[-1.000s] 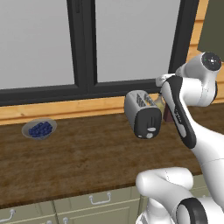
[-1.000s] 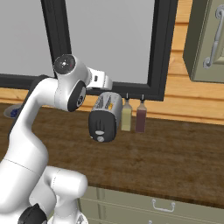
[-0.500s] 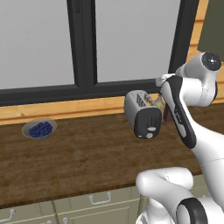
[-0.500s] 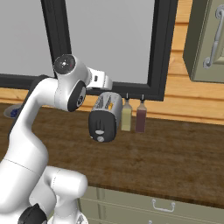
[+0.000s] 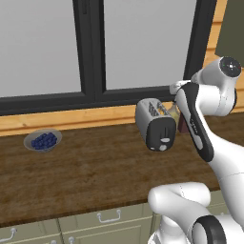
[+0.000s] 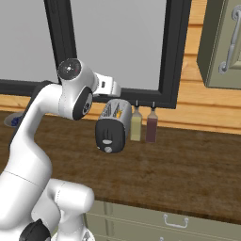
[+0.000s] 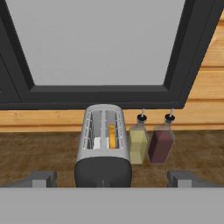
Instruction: Start the toaster. Once the lever pops up, take the bread to the plate on the dining counter.
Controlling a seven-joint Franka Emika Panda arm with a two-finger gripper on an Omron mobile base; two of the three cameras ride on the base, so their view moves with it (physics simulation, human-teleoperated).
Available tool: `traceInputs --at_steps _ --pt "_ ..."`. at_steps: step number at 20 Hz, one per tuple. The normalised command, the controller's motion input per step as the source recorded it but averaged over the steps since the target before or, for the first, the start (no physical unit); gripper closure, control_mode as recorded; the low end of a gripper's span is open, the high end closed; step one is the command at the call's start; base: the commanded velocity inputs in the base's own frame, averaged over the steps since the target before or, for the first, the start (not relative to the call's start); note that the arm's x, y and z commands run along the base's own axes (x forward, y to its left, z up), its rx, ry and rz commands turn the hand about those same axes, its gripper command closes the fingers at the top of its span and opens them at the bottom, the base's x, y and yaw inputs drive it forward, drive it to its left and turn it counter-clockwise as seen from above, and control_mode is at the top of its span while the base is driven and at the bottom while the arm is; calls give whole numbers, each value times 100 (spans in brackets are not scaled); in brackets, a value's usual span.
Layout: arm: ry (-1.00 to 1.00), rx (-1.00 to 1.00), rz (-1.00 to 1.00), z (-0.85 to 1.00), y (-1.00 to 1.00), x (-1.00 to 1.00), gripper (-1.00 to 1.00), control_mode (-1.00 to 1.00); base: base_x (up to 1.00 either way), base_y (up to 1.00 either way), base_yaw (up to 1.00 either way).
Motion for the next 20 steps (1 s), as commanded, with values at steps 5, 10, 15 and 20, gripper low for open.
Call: traceInputs --at_steps 5,10,15,20 --pt "0 0 0 0 0 0 -100 -100 0 0 0" --pt "0 0 0 0 0 0 -100 -100 0 0 0" --pt "0 0 0 0 0 0 -100 -100 0 0 0" --pt "0 0 0 0 0 0 -100 -100 0 0 0"
